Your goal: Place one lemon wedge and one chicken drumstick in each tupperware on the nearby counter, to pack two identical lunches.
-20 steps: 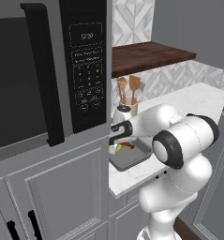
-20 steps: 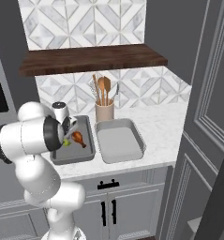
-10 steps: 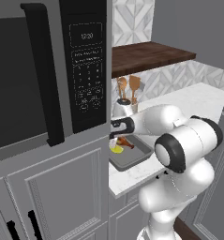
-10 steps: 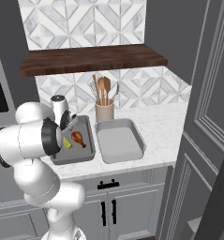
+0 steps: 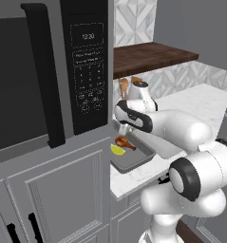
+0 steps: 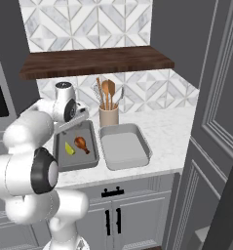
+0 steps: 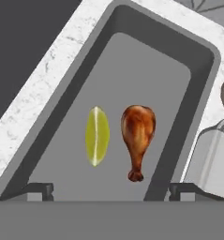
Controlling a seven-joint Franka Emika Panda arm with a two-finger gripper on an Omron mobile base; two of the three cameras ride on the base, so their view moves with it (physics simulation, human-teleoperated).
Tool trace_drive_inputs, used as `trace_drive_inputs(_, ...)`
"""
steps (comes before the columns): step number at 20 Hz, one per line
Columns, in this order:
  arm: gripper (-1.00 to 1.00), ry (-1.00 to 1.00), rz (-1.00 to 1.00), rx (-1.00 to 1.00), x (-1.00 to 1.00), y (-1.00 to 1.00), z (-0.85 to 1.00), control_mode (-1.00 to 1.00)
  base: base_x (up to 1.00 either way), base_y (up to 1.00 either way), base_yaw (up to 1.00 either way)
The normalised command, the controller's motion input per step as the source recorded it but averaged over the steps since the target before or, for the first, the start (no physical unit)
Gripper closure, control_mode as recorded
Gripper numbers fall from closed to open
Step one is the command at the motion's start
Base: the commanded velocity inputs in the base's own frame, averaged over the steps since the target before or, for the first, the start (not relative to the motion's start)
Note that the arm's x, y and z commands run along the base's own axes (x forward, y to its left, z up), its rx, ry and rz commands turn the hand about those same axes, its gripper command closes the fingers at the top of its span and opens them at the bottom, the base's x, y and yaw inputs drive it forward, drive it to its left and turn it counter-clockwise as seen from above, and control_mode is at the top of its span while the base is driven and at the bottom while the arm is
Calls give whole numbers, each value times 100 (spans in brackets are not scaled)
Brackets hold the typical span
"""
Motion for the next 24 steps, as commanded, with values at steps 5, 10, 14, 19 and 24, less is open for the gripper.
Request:
trace_drive_inputs(5, -100, 3, -39, 8, -66, -31, 29, -100, 0, 0, 0)
trace_drive_inputs(10, -100, 0, -37, 12, -94, -16, 19, -100, 0, 0, 0)
trace_drive_inputs(14, -100, -5, -27, 15, -100, -38, 22, -100, 0, 0, 0)
trace_drive_inputs(19, -100, -5, -20, 10, -97, -28, 24, -100, 0, 0, 0)
trace_drive_inputs(24, -100, 0, -18, 0, -94, -10, 50, -100, 0, 0, 0)
